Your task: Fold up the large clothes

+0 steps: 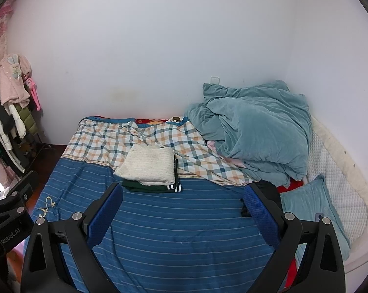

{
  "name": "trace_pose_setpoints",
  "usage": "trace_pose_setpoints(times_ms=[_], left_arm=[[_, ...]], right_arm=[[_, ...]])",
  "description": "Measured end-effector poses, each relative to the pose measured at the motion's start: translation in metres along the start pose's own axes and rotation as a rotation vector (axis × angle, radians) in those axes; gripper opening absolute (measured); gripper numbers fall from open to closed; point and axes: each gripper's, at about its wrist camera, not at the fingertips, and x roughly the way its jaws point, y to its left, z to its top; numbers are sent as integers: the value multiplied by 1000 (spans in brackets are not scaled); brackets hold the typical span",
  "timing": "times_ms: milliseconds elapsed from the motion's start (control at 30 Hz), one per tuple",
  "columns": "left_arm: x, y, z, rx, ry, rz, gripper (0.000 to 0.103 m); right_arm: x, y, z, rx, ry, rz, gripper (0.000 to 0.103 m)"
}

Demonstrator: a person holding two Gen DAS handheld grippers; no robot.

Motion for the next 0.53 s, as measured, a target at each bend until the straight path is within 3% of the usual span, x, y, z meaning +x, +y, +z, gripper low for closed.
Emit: trace_pose_setpoints(times_ms=[533], left_arm=[[-11,12,-5,-6,-6,7,103]], right_arm=[[-6,4,-3,4,0,3,100]])
